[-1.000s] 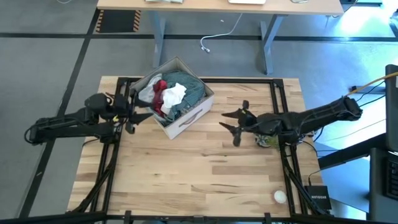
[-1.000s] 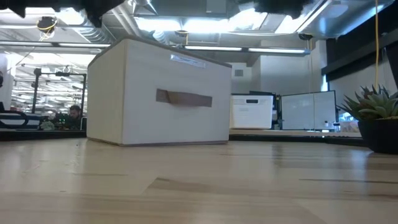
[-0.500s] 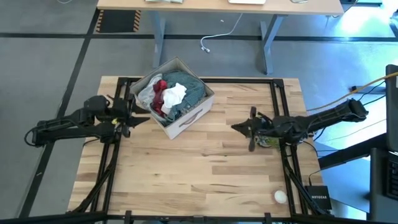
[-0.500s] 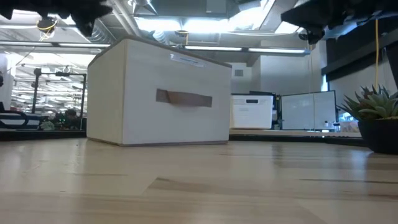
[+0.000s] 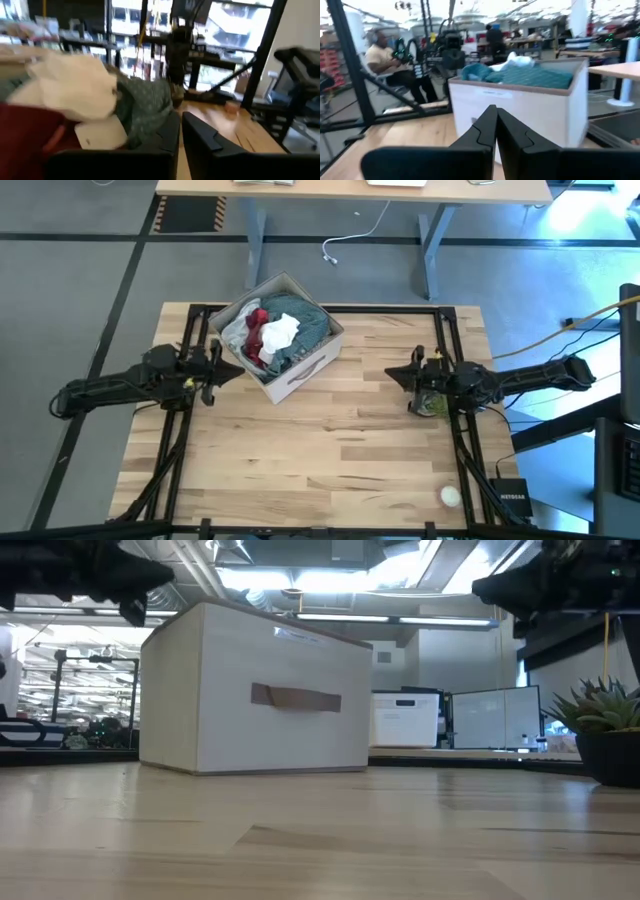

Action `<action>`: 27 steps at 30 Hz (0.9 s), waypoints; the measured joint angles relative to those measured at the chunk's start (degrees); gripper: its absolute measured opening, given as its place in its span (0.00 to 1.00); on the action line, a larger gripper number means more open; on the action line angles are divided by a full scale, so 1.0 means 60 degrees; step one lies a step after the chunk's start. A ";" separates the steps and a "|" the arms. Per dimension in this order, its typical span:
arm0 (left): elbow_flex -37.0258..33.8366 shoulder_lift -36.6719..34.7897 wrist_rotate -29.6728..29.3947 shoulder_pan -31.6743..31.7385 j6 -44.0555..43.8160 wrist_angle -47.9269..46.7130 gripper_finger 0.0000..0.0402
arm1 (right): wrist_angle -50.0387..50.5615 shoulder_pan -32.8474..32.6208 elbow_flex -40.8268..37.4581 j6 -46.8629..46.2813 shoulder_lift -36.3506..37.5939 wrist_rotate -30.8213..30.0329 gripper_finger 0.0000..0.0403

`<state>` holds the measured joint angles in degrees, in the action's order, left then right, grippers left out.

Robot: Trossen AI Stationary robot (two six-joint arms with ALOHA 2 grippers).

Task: Sort clothes
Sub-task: Return to Home Position

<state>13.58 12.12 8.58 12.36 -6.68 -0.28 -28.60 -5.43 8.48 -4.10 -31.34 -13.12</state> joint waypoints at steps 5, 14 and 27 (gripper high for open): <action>-0.0002 -0.0788 0.0582 -0.0007 -0.0153 -0.0406 0.00 | -0.0015 -0.0026 -0.0338 0.0213 0.0707 -0.0374 0.04; -0.0960 -0.1593 0.0315 -0.0466 -0.0386 -0.0138 0.00 | 0.0016 -0.0026 -0.0931 0.0230 0.1576 -0.0380 0.03; -0.1884 -0.1978 -0.0228 -0.0477 -0.0450 -0.0074 0.00 | 0.0047 -0.0026 -0.1339 0.0186 0.1841 -0.0380 0.04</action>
<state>2.27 0.25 7.22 9.50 -9.38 -0.72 -28.32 -5.58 0.45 -2.98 -20.29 -15.40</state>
